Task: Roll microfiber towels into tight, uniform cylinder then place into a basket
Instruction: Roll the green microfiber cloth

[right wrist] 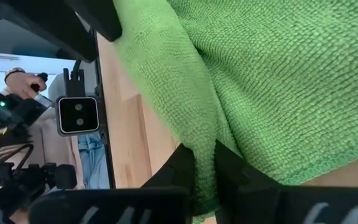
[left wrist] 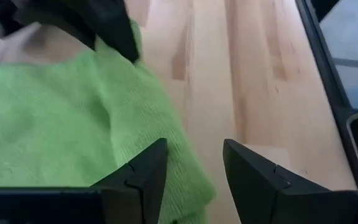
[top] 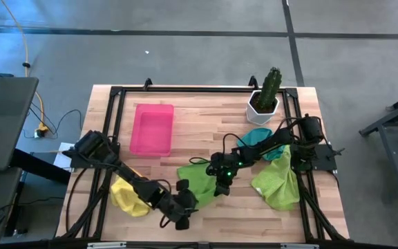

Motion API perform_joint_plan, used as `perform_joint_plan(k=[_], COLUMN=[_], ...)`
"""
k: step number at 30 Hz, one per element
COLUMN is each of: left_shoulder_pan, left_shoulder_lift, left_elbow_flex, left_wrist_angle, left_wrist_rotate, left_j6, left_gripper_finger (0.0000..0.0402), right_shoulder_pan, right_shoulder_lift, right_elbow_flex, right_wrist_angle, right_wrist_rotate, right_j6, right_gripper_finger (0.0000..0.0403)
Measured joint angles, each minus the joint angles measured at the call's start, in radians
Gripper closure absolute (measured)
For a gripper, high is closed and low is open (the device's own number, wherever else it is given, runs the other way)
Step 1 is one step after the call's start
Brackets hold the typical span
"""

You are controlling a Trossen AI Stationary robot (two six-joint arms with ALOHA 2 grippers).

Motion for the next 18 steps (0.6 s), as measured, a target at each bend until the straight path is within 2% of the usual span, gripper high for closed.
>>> perform_joint_plan(k=[11,14,18], left_shoulder_pan=[-0.007,-0.007,-0.009], left_shoulder_lift=[0.070,0.072,0.073], left_elbow_flex=[0.002,0.003,0.003], left_wrist_angle=[-0.048,-0.049,-0.050], left_wrist_rotate=[0.006,0.021,0.024], left_j6=[-0.092,-0.106,-0.109], left_gripper_finger=[0.0254,0.0254,0.0254], right_shoulder_pan=[-0.001,0.001,0.000], right_shoulder_lift=[0.000,-0.006,-0.039], right_elbow_flex=[0.000,0.000,-0.006], right_wrist_angle=[0.007,0.007,-0.011], right_wrist_rotate=[0.037,0.036,0.009], right_j6=[-0.073,-0.205,-0.351], right_gripper_finger=[0.0386,0.0365,0.0318])
